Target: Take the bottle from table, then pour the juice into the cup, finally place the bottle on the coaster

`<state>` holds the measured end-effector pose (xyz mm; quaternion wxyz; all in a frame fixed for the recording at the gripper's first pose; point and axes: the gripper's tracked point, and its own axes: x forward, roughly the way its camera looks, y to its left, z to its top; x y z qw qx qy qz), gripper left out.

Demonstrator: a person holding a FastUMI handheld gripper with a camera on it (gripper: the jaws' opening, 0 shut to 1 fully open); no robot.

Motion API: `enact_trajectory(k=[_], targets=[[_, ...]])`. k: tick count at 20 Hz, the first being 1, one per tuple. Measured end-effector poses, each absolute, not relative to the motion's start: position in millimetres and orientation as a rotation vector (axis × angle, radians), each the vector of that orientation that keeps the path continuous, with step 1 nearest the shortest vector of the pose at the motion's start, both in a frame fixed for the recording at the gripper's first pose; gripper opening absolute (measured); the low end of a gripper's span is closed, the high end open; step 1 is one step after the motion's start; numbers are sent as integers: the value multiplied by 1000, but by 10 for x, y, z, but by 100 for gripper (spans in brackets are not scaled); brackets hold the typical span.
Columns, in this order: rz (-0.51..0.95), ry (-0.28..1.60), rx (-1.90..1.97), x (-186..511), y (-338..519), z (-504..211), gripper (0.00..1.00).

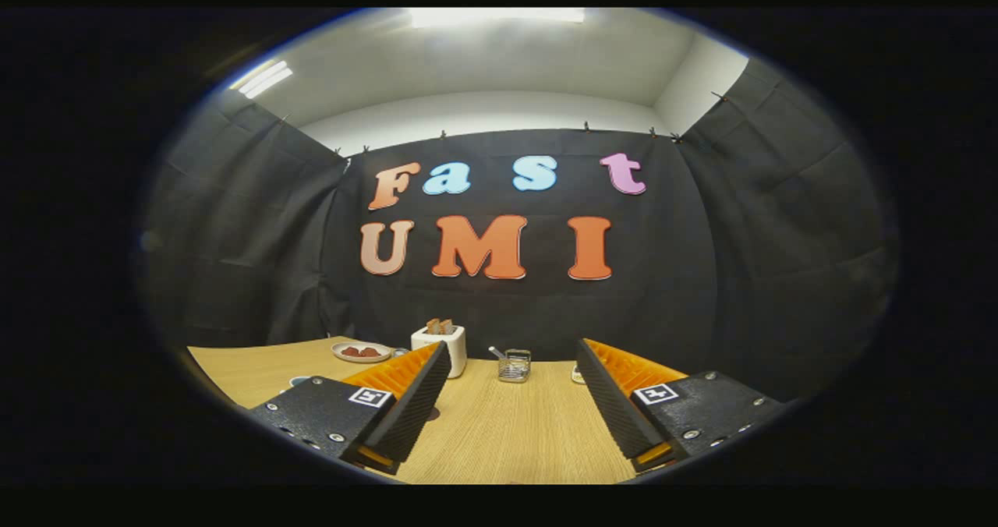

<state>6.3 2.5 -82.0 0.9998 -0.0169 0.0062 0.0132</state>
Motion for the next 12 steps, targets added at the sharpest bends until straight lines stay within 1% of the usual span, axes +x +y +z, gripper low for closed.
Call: enact_trajectory(k=[6,12], targets=[[64,40,-66,98,189,-938,97],[72,73,-61,111,121,-1019,97]])
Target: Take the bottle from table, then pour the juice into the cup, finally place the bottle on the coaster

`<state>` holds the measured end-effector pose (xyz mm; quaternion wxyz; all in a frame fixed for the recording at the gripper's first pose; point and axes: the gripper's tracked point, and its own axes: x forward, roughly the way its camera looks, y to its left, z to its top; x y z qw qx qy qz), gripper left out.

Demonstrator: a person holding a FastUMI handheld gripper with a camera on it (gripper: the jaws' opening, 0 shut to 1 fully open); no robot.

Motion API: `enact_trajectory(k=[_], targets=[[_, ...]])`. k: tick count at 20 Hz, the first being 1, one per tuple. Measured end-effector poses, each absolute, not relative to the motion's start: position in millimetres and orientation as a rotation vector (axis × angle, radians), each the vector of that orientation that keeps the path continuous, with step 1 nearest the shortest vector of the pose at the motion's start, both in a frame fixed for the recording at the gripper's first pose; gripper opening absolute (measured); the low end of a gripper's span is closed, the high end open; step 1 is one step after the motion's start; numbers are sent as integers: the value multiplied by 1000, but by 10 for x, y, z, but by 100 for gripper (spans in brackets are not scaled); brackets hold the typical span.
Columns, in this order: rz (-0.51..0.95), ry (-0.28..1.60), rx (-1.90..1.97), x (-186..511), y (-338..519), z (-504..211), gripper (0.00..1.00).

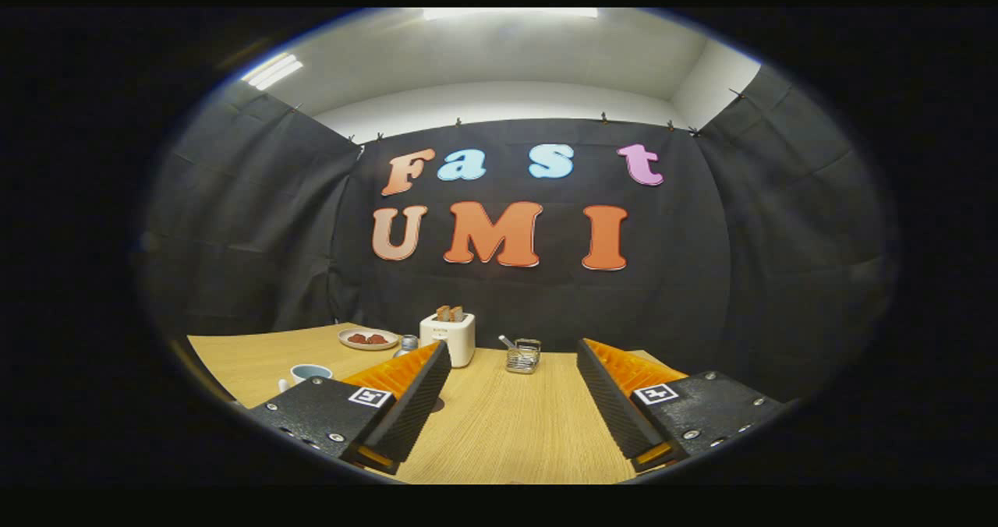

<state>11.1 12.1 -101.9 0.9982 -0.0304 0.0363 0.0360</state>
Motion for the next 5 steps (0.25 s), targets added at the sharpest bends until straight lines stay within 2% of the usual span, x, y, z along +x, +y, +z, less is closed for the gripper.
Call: enact_trajectory(k=[5], targets=[[82,81,-69,100,136,-1011,97]])
